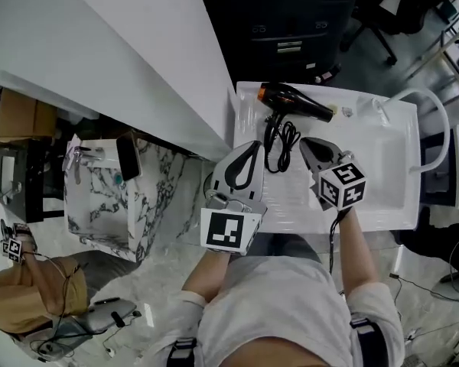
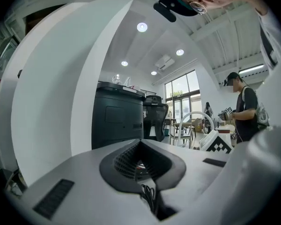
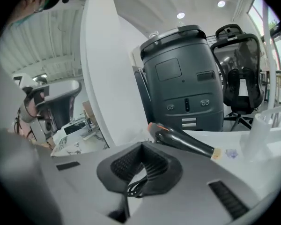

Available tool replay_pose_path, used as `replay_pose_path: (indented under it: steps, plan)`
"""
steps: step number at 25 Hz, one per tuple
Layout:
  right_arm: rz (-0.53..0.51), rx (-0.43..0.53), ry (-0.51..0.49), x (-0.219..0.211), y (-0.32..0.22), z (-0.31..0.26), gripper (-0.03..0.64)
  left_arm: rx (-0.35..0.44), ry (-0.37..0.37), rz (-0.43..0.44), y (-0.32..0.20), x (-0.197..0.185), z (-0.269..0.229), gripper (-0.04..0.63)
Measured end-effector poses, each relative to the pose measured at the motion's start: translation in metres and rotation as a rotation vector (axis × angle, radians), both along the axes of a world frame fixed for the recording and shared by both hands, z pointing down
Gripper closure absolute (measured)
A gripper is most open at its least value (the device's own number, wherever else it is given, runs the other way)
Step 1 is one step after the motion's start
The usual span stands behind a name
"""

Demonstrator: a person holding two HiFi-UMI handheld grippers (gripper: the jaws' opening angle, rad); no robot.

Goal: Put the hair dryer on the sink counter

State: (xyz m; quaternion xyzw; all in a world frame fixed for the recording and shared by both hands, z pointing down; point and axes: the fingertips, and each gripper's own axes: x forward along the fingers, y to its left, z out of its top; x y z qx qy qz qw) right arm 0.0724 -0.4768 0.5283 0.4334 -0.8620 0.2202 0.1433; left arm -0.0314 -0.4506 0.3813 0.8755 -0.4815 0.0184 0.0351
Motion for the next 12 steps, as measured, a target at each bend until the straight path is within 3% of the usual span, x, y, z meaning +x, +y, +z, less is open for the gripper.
replay_pose_path:
  steps: [12]
  plan:
    - [0.172,0.212,-0.042,0.049,0.065,-0.097,0.607,0.021,-0.021,0.156,0.029,0.051,-0.012,0.581]
